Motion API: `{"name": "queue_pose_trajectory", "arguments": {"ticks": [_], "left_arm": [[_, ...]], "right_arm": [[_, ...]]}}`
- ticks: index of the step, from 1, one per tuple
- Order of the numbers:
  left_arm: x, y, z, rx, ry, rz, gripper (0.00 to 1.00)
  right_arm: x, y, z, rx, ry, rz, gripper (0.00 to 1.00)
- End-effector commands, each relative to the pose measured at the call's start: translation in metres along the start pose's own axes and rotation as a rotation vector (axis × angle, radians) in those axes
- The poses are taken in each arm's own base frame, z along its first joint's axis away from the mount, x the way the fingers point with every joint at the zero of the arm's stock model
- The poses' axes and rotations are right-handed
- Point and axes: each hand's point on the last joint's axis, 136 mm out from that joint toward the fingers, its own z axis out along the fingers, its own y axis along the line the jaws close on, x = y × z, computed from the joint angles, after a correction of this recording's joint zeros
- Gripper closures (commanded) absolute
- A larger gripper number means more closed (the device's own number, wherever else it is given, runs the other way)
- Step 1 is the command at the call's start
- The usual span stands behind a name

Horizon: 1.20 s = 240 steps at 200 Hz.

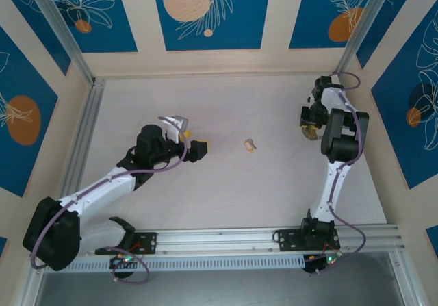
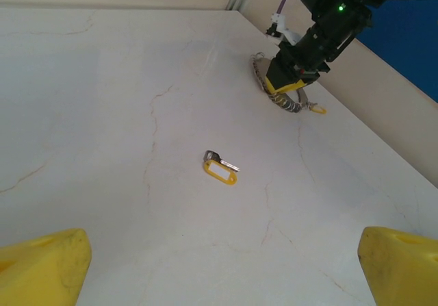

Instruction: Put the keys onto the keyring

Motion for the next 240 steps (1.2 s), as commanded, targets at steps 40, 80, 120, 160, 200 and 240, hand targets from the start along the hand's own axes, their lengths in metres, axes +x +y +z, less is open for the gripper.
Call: {"name": "queue_pose_trajectory", "arguments": {"ticks": [40,80,120,160,200,240], "left_arm": [[-0.008,0.002,-0.008,-0.023,-0.032,-0.009,0.0],[0.0,0.005,-0.009,-0.034,-0.013,-0.031,0.0],[0.009,0.009,-0.019,-0.068,-0.002,-0.047,0.0],[0.017,0.011,-0.033,-0.108,0.015,-0.066,0.0],[0.025,0.01,-0.044,-0.119,0.026,-0.095,0.0],[0.036,0.02,-0.053,-0.179,0.039,-0.12,0.0]], "right_arm": [[0.035,0.043,-0.008,-0.043,0.024,-0.085,0.79],[0.05,0.066,-0.011,-0.052,0.015,-0.132,0.83],[0.058,0.08,-0.014,-0.057,0.001,-0.171,0.91],[0.068,0.117,-0.021,-0.11,-0.048,-0.244,0.95],[0.079,0.163,-0.033,-0.135,-0.091,-0.357,1.0],[0.075,0.201,-0.075,-0.094,-0.194,-0.508,1.0]]}}
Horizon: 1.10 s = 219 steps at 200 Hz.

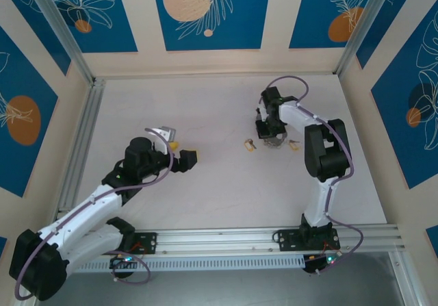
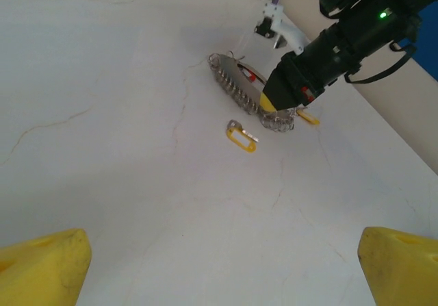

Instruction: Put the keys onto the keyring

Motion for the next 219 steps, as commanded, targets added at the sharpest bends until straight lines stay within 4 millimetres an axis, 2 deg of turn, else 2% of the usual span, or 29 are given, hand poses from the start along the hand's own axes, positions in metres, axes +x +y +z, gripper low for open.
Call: {"name": "queue_pose_trajectory", "arguments": {"ticks": [1,29,39,51,66,97,120,135,151,187,219], "left_arm": [[0.009,0.012,-0.004,-0.058,0.018,-0.041,0.0],[0.009,0.012,-0.003,-0.054,0.015,-0.071,0.0],[0.008,0.013,-0.002,-0.06,0.011,-0.078,0.0],[0.007,0.015,-0.002,-0.07,0.009,-0.085,0.0],[0.005,0.018,-0.002,-0.089,0.002,-0.093,0.0],[-0.009,0.024,-0.008,-0.149,-0.034,-0.092,0.0],[-0.02,0.037,-0.024,-0.236,-0.089,-0.09,0.0],[-0.022,0.043,-0.03,-0.269,-0.083,-0.082,0.0],[-0.021,0.049,-0.033,-0.295,-0.065,-0.08,0.0],[-0.019,0.053,-0.04,-0.323,-0.064,-0.069,0.0],[-0.008,0.053,-0.027,-0.299,-0.003,-0.071,0.04]], "right_arm": [[-0.025,0.016,-0.041,0.029,-0.102,-0.081,1.0],[-0.047,0.029,-0.072,0.074,-0.165,-0.171,1.0],[-0.054,0.039,-0.082,0.078,-0.192,-0.214,1.0],[-0.061,0.059,-0.093,0.061,-0.229,-0.283,1.0],[-0.062,0.096,-0.099,0.02,-0.275,-0.415,1.0],[-0.045,0.175,-0.09,-0.103,-0.308,-0.666,1.0],[-0.022,0.223,-0.079,-0.197,-0.312,-0.789,1.0],[-0.005,0.244,-0.07,-0.225,-0.296,-0.845,1.0],[0.012,0.254,-0.061,-0.248,-0.267,-0.852,1.0],[0.056,0.247,-0.039,-0.325,-0.18,-0.724,1.0],[0.091,0.239,-0.027,-0.391,-0.136,-0.606,0.98]]}}
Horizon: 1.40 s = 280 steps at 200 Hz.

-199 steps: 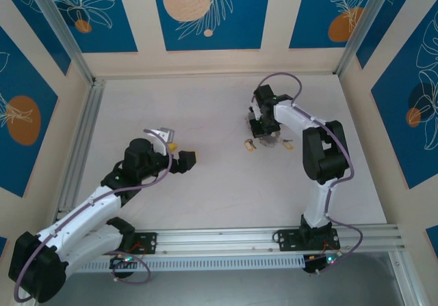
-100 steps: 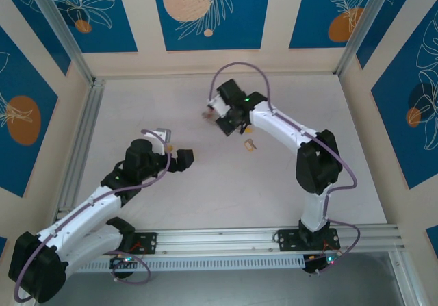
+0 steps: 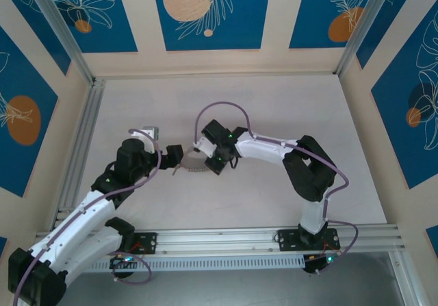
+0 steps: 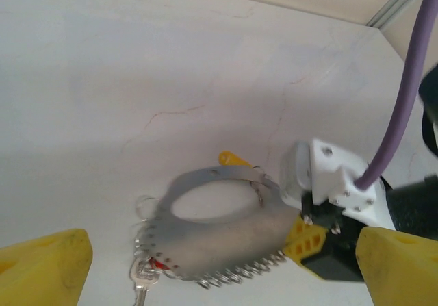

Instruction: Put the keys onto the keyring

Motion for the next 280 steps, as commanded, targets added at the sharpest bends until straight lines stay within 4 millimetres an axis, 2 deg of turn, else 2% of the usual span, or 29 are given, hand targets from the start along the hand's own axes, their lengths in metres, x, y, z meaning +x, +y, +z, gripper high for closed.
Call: {"name": "queue_pose_trajectory", "arguments": {"ticks": [1,28,42,72,94,118,141,157,184,233,280], "left_arm": [[0.002,0.0,0.005,-0.001,0.037,0.022,0.04],[0.013,-0.002,0.023,0.016,0.098,0.008,0.11],[0.016,-0.003,0.031,0.022,0.127,0.01,0.13],[0.015,-0.011,0.054,0.054,0.189,0.024,0.19],[0.023,-0.019,0.074,0.093,0.27,0.036,0.29],[0.033,-0.015,0.087,0.076,0.329,0.049,0.43],[0.038,-0.011,0.097,0.055,0.369,0.066,0.45],[0.041,-0.011,0.104,0.055,0.389,0.064,0.45],[0.053,-0.009,0.109,0.045,0.423,0.061,0.45],[0.065,-0.009,0.1,0.058,0.397,0.003,0.45],[0.066,-0.01,0.093,0.081,0.369,-0.015,0.45]], "right_arm": [[-0.008,0.016,-0.018,-0.08,-0.116,0.108,0.98],[0.01,0.033,-0.021,-0.167,-0.153,0.154,0.95],[0.017,0.041,-0.025,-0.202,-0.182,0.16,0.89],[0.026,0.043,-0.04,-0.203,-0.225,0.204,0.77],[0.035,0.038,-0.044,-0.212,-0.232,0.296,0.72],[0.055,0.026,-0.041,-0.15,-0.187,0.401,0.72],[0.083,0.005,-0.037,-0.137,-0.145,0.592,0.72],[0.093,-0.006,-0.038,-0.139,-0.152,0.676,0.71],[0.088,-0.018,-0.044,-0.091,-0.163,0.669,0.7],[0.064,-0.029,-0.039,-0.007,-0.139,0.618,0.7],[0.065,-0.033,-0.023,0.09,-0.054,0.604,0.69]]}}
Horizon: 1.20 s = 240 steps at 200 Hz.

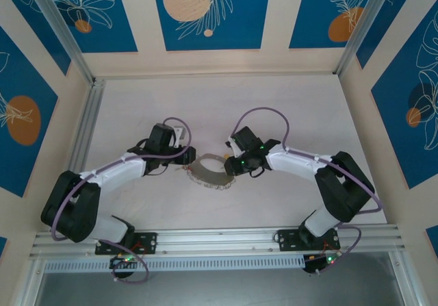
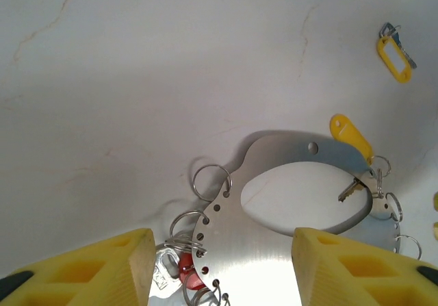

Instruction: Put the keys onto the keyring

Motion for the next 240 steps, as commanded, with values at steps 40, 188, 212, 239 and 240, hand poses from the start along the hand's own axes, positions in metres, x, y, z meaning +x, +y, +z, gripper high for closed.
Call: {"name": "queue_pose_trajectory", "arguments": {"ticks": [40,188,212,239,240], "left_arm": [[-0.008,-0.012,-0.016,0.05,-0.066,0.015,0.45],[-0.013,-0.017,-0.048,0.049,-0.134,0.057,0.46],[-0.014,-0.02,-0.055,0.053,-0.143,0.073,0.47],[-0.015,-0.025,-0.065,0.07,-0.154,0.102,0.49],[-0.015,-0.026,-0.066,0.071,-0.156,0.103,0.49]], "right_arm": [[0.009,-0.016,0.014,0.227,0.088,-0.048,0.7],[0.008,-0.019,0.02,0.269,0.071,-0.06,0.98],[0.004,-0.01,0.01,0.21,0.007,-0.087,1.0],[-0.008,0.015,-0.013,0.072,-0.122,-0.175,1.0],[-0.009,0.016,-0.014,0.067,-0.127,-0.179,1.0]]}}
